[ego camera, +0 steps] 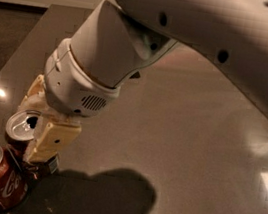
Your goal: Move orange can near coke can
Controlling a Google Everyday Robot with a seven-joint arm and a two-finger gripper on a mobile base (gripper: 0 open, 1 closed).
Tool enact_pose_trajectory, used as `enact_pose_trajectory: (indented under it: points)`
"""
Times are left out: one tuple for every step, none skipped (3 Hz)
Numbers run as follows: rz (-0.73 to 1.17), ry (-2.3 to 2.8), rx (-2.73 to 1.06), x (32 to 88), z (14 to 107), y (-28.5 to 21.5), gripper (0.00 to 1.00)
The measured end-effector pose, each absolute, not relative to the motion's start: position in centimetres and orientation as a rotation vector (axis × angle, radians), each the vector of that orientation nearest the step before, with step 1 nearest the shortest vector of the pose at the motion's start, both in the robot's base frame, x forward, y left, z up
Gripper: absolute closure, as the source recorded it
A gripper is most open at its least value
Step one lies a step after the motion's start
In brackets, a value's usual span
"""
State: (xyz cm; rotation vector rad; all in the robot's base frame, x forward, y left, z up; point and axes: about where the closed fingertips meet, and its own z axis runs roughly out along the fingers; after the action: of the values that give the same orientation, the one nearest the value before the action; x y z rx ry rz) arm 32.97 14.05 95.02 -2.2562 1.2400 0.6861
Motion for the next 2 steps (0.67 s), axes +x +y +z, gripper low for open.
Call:
enact_pose_trajectory:
  points:
    - [0.682, 1.238, -2.29, 33.3, 93.7, 14.7, 0.89]
    - [0.687, 1.255, -2.312, 34.0, 92.1, 14.8, 0.7]
